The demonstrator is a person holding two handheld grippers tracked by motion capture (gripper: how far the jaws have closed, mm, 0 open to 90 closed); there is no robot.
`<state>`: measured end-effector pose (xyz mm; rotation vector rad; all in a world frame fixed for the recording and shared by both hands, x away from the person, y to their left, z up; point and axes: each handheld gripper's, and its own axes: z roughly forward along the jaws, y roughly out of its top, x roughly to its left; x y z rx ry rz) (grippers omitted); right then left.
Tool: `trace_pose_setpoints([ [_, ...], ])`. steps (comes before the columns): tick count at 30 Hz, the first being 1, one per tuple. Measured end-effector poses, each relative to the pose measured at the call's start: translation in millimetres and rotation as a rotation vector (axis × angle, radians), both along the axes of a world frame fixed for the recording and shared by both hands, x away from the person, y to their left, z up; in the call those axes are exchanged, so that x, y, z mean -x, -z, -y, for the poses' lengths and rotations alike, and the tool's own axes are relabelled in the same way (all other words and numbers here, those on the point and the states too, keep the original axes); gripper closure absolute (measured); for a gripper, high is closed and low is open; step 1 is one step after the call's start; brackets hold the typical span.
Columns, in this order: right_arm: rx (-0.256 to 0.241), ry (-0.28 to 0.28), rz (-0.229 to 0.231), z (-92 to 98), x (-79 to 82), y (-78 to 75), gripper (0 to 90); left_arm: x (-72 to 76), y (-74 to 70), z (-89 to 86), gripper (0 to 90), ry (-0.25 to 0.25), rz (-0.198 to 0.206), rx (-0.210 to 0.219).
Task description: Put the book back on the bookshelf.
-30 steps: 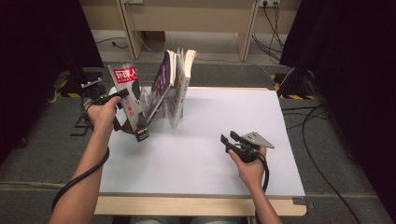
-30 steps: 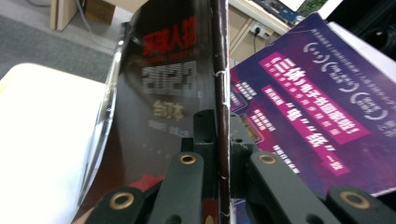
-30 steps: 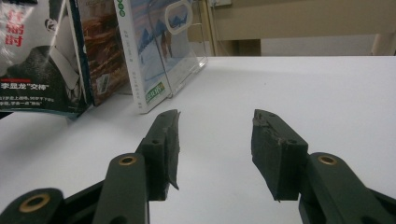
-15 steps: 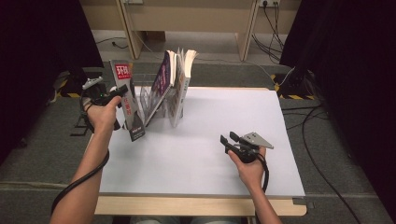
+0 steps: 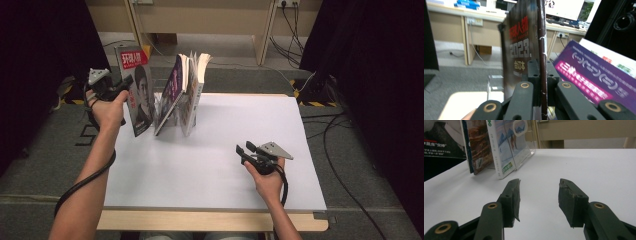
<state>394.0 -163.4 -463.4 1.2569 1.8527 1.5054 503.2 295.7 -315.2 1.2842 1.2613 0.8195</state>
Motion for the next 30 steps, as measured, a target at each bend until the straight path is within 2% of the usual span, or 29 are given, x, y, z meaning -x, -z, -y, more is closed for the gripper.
trace_pose_setpoints([
  [6, -0.001, -0.003, -0.002, -0.1, -0.3, 0.9, 52.3, -14.0, -10.1, -1.7, 86.1, -0.040, 0.050, -0.041],
  [7, 0.000, -0.003, -0.001, -0.1, -0.3, 0.9, 52.3, -16.9, -9.3, -2.6, 86.1, -0.039, 0.068, -0.048],
  [11, 0.009, -0.007, 0.005, 0.5, -1.1, 2.0, 52.3, -21.8, 0.5, -4.6, 86.0, -0.053, 0.091, -0.074],
  [13, 0.009, -0.008, 0.005, 0.7, -0.9, 2.3, 52.3, -20.4, 7.3, -7.6, 86.0, -0.055, 0.103, -0.070],
  [16, 0.008, -0.009, 0.003, 0.5, -0.8, 2.6, 52.3, -14.8, 17.2, -12.0, 85.9, -0.057, 0.089, -0.091],
  [19, 0.010, -0.012, 0.003, -0.7, -0.4, 2.6, 52.3, -7.7, 33.1, -15.5, 85.7, -0.062, 0.067, -0.109],
  [23, 0.015, -0.016, 0.002, -2.6, -0.4, 2.9, 52.3, 4.5, 48.5, -20.8, 85.6, -0.060, 0.059, -0.075],
  [25, 0.011, -0.015, -0.003, -3.4, -0.3, 3.3, 52.2, 8.4, 50.5, -20.3, 85.3, -0.056, 0.057, -0.088],
  [27, 0.014, -0.019, -0.005, -4.2, -0.7, 4.0, 52.2, 11.6, 52.3, -20.4, 84.8, -0.052, 0.039, -0.082],
  [30, 0.016, -0.024, -0.006, -5.9, -0.5, 4.2, 52.0, 11.2, 54.9, -23.4, 82.3, -0.053, -0.003, -0.015],
])
